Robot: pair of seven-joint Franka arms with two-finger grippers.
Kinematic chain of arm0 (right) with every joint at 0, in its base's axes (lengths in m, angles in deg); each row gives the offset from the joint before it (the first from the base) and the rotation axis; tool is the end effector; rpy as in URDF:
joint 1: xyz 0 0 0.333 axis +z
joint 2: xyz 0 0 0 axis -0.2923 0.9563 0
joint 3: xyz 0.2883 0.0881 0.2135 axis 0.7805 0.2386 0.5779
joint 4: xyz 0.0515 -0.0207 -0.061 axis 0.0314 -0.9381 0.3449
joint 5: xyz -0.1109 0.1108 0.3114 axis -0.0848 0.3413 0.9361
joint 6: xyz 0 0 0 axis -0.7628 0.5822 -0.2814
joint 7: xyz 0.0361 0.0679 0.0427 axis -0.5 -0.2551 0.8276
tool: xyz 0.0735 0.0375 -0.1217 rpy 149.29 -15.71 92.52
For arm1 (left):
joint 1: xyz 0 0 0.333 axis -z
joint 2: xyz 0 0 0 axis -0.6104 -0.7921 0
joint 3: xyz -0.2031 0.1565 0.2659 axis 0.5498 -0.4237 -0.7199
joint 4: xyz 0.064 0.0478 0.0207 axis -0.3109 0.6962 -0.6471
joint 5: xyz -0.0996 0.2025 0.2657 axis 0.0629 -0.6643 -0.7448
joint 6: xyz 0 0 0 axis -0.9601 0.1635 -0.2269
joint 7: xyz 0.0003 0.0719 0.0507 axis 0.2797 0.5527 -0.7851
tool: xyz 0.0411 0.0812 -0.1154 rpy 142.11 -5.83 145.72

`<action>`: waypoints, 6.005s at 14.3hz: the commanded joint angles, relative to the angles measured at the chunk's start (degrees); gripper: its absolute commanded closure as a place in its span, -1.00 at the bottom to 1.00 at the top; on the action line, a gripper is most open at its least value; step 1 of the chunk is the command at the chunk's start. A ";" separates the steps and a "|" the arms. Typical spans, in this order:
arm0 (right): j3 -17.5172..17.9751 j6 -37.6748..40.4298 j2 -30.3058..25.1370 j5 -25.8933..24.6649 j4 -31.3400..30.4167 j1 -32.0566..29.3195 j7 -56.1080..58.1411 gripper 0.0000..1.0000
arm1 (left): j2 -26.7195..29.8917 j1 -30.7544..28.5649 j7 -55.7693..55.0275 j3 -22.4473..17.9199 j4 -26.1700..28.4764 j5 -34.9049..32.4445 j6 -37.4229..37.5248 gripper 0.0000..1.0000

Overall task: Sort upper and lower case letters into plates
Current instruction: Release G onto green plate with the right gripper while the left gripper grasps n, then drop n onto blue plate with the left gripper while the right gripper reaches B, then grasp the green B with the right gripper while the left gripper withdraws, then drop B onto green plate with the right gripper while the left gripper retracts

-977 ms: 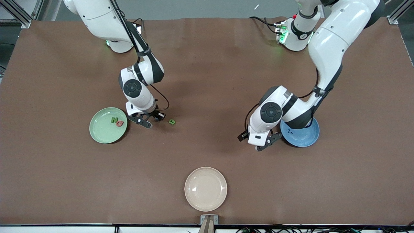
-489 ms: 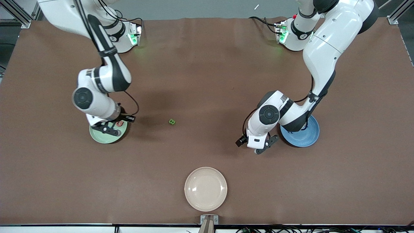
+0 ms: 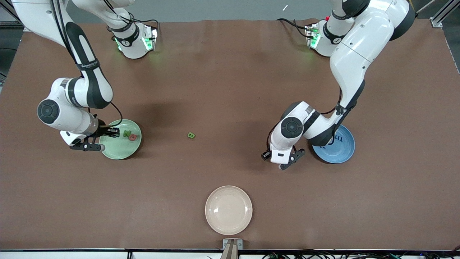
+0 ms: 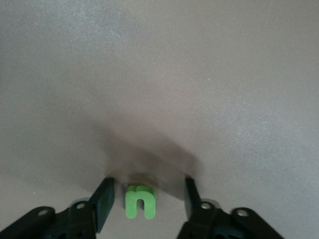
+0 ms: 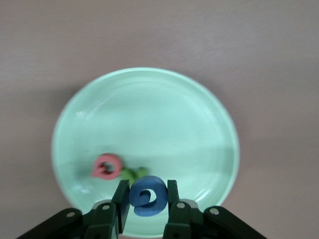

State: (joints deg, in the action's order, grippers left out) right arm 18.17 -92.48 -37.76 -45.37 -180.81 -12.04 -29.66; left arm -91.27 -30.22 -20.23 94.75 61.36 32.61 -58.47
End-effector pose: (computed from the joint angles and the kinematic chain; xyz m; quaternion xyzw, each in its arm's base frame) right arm 0.5339 -0.0141 0.2941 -0.9985 0.0206 0.0507 0.0001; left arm 0.6121 -0.3242 0.2012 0.9489 0.3148 -0.0138 0.0160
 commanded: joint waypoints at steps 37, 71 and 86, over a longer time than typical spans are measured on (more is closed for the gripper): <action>1.47 -9.60 11.79 8.03 9.02 31.43 -60.09 -0.99 | 10.23 -33.59 39.57 10.00 18.98 -14.13 1.45 0.83; -13.29 16.66 6.97 2.75 16.86 29.87 -33.89 1.00 | 31.49 1.48 69.72 -26.13 13.27 26.91 14.97 -0.98; -12.77 -1.86 10.65 8.20 7.18 15.35 -5.79 0.99 | 50.39 -6.15 78.49 -26.74 2.20 26.21 39.59 -0.99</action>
State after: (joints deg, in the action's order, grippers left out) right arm 4.30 -92.31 -27.85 -38.97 -172.94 4.37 -36.91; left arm -39.90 -33.83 54.61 67.99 65.98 58.34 -20.67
